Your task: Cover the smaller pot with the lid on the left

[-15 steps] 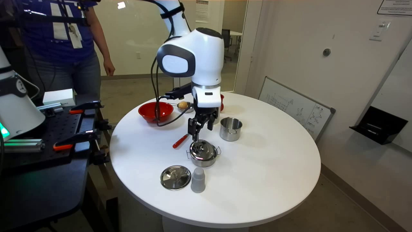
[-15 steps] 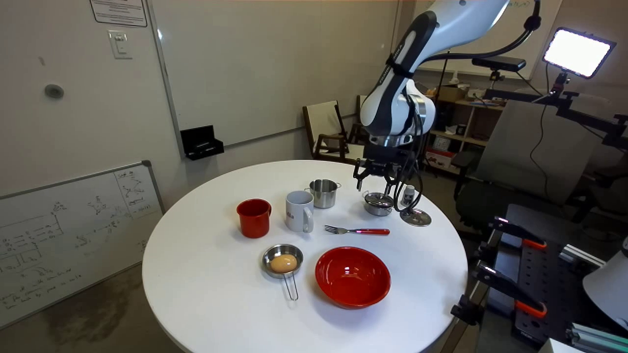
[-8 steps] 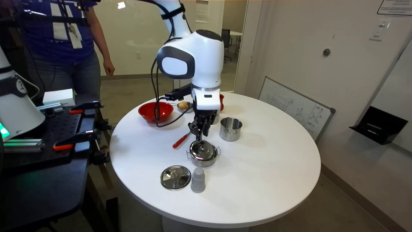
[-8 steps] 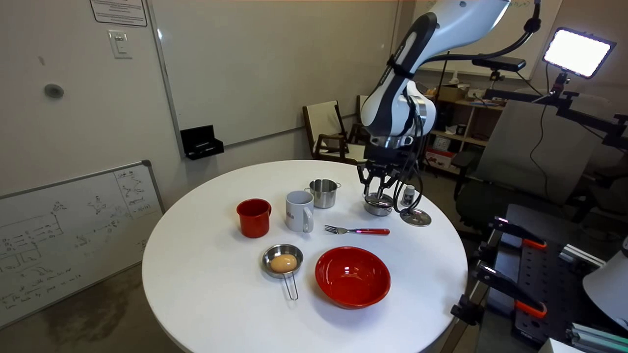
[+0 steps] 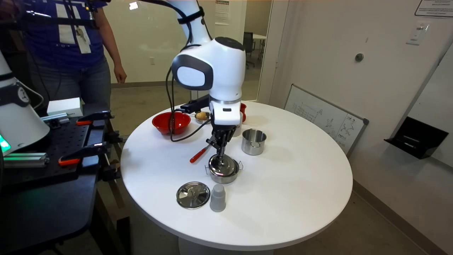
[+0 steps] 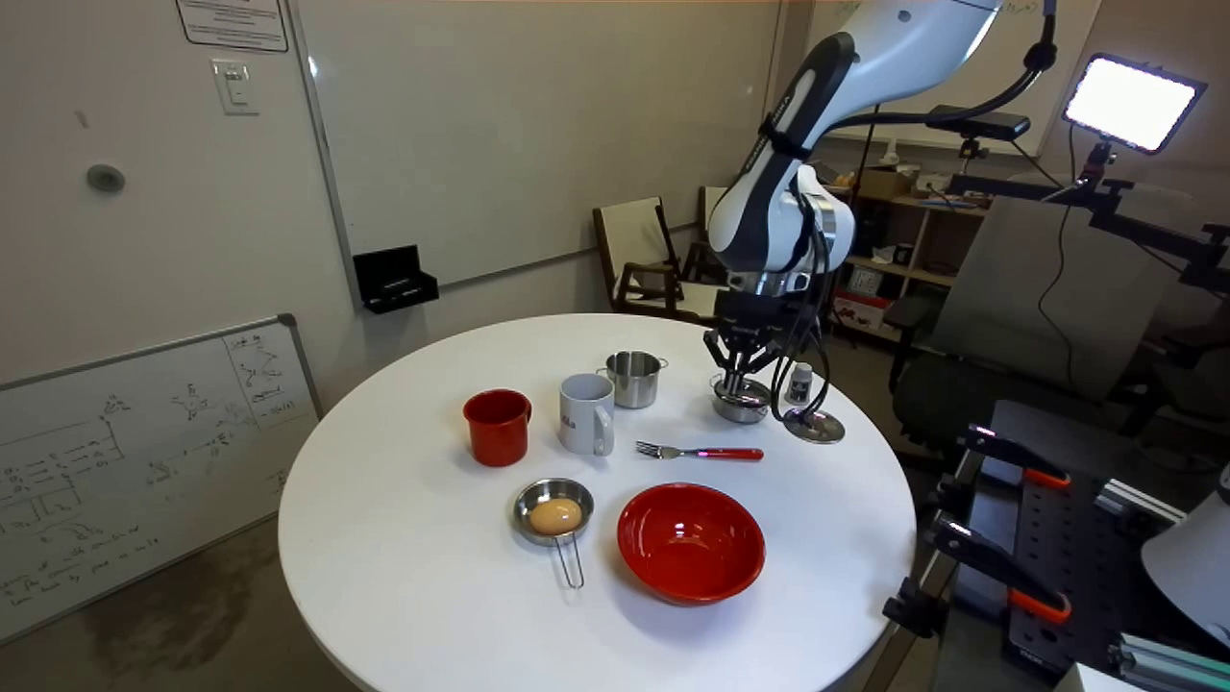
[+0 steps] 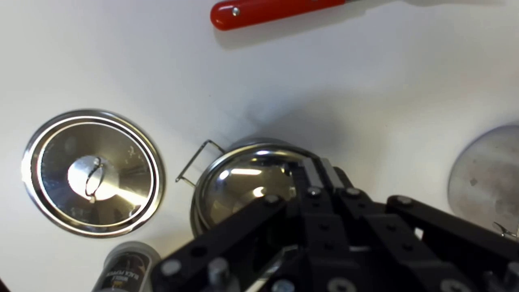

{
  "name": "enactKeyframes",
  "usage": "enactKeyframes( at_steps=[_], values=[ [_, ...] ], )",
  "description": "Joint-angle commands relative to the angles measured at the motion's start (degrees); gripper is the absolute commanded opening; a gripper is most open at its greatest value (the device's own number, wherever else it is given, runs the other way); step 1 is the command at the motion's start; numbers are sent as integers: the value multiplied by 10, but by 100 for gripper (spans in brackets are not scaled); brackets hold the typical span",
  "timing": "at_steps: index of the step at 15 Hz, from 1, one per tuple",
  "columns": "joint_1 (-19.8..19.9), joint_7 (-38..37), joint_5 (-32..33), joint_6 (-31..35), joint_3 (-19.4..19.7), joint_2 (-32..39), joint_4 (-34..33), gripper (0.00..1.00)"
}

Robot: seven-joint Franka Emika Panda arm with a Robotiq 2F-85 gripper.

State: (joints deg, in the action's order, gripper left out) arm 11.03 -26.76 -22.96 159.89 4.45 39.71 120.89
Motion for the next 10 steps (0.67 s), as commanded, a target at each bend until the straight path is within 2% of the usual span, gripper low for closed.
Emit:
enactKeyframes(
  at_steps=[1,10],
  values=[
    [5,15,-19,-2,-5,12,-9,10],
    [-2,6,-16,-2,3,15,-9,8]
  ],
)
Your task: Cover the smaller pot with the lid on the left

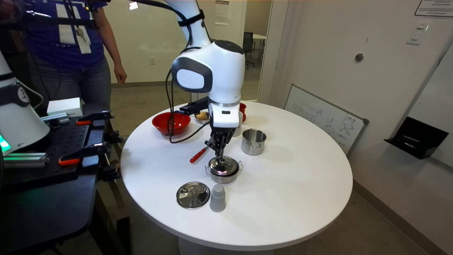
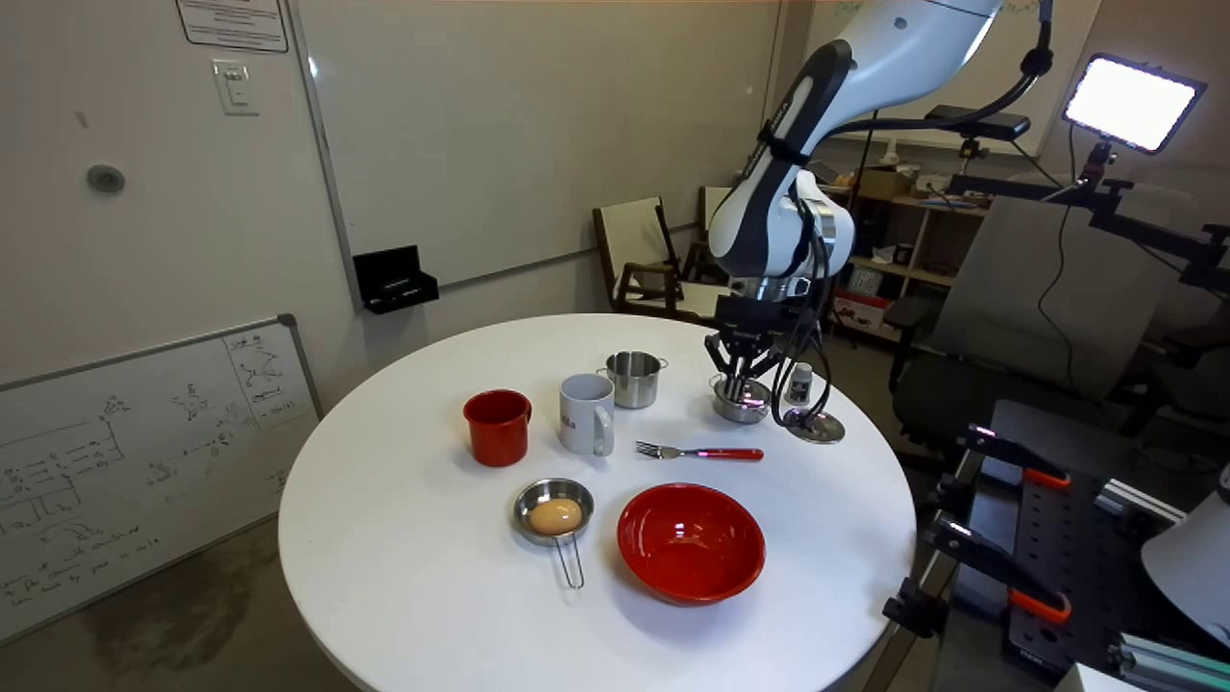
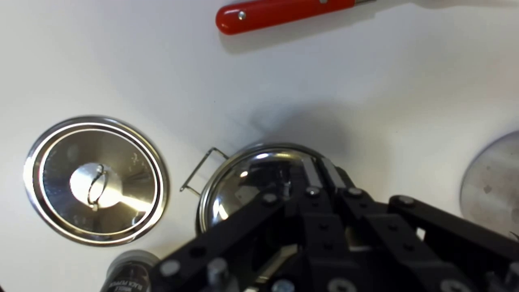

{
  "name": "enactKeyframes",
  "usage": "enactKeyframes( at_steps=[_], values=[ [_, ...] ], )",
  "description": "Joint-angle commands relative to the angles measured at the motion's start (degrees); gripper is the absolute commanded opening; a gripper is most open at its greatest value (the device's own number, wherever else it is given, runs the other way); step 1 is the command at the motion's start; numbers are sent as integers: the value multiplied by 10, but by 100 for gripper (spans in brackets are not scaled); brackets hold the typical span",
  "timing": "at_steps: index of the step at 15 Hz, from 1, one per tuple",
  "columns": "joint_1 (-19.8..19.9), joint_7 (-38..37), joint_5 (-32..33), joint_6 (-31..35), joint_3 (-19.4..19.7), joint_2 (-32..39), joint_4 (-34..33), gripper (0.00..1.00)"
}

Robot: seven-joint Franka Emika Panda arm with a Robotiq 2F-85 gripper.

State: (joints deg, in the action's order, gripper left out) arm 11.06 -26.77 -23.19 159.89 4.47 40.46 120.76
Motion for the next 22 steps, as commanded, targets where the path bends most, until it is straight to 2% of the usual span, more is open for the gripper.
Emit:
enactKeyframes(
  at_steps=[1,12,16,17,19,20,22],
  values=[
    [-3,6,-13,-1,4,7,-7,8],
    [-24,-18,-6,4,31,13,-5,9],
    [0,16,-24,38,-1,-22,20,9],
    [1,20,-26,50,-5,-30,27,16],
    [0,25,-27,73,-7,-49,41,19],
    [-4,26,-25,85,-6,-57,46,42],
    [3,44,-22,111,-17,-67,52,46]
  ],
)
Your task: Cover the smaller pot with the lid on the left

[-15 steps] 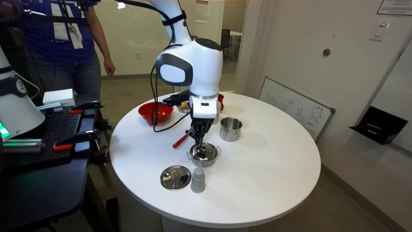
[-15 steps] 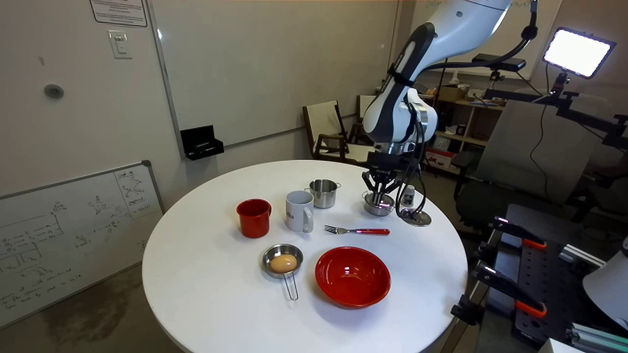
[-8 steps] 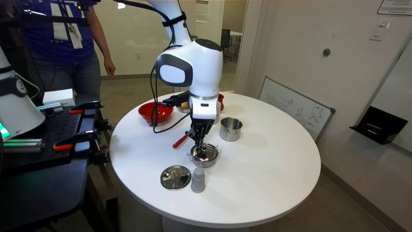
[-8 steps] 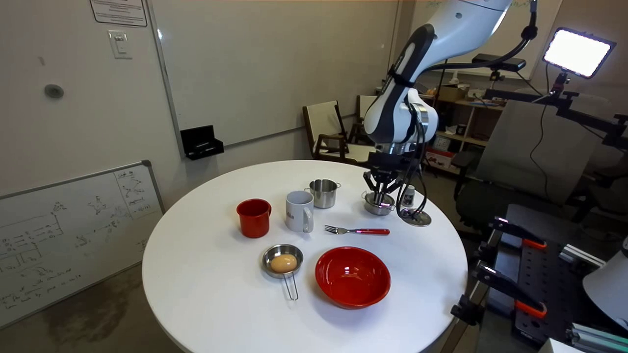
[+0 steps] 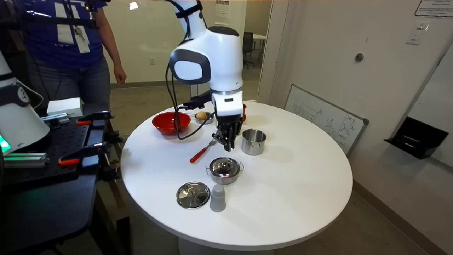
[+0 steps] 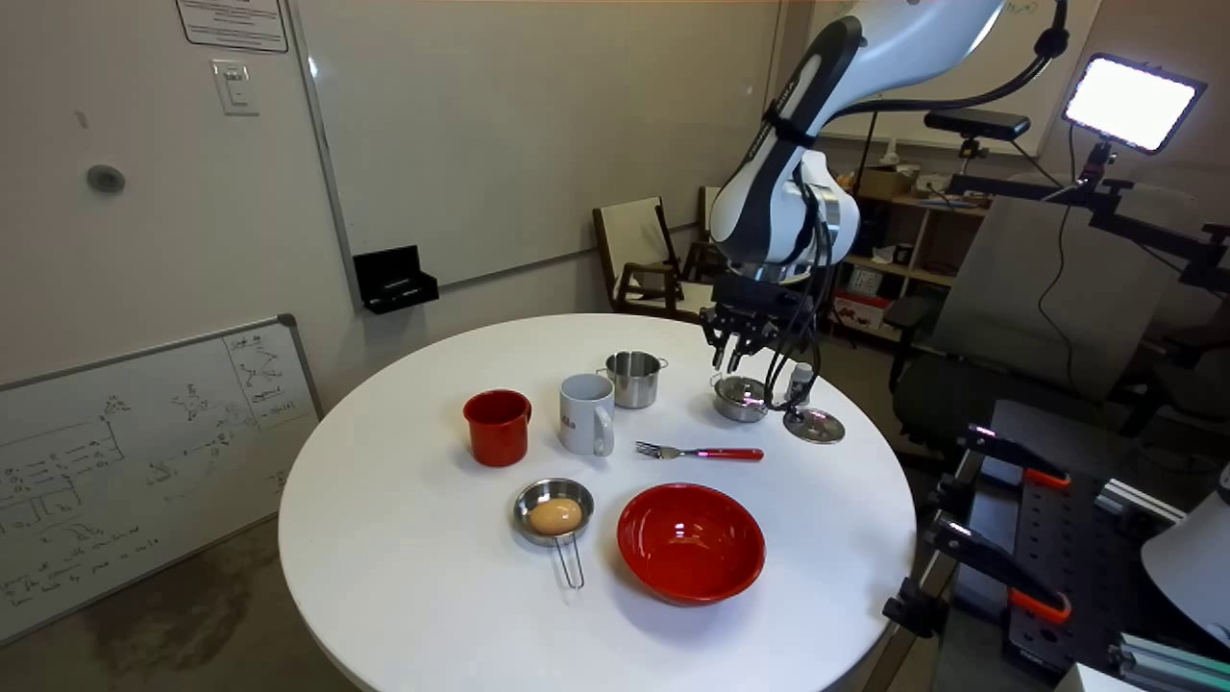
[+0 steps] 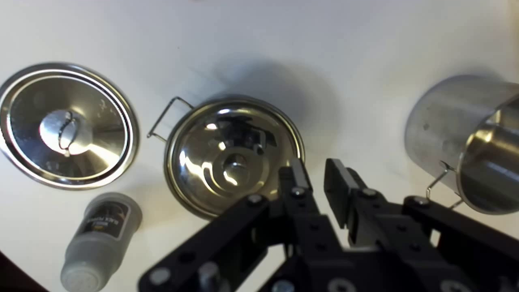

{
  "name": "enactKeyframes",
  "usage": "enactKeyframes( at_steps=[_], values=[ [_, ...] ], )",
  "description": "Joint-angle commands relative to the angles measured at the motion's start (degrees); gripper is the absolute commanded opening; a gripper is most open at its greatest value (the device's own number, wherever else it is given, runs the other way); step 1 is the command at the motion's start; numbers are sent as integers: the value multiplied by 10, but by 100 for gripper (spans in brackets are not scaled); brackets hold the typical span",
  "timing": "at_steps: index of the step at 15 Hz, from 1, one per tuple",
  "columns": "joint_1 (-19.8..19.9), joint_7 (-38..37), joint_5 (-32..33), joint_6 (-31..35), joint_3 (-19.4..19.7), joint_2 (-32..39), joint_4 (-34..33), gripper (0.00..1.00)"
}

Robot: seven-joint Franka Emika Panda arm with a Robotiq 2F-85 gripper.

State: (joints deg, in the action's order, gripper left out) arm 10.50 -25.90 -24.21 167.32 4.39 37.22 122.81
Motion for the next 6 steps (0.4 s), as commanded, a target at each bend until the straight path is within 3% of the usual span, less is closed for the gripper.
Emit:
enactKeyframes(
  at_steps=[1,2,3,4,6],
  values=[
    [14,45,-13,49,-24,-39,33,51],
    [18,51,-14,61,-31,-43,34,58],
    [0,26,-5,35,-8,-21,12,66],
    [1,28,-5,36,-10,-24,13,47],
    [1,27,-5,36,-9,-23,13,62]
  ],
)
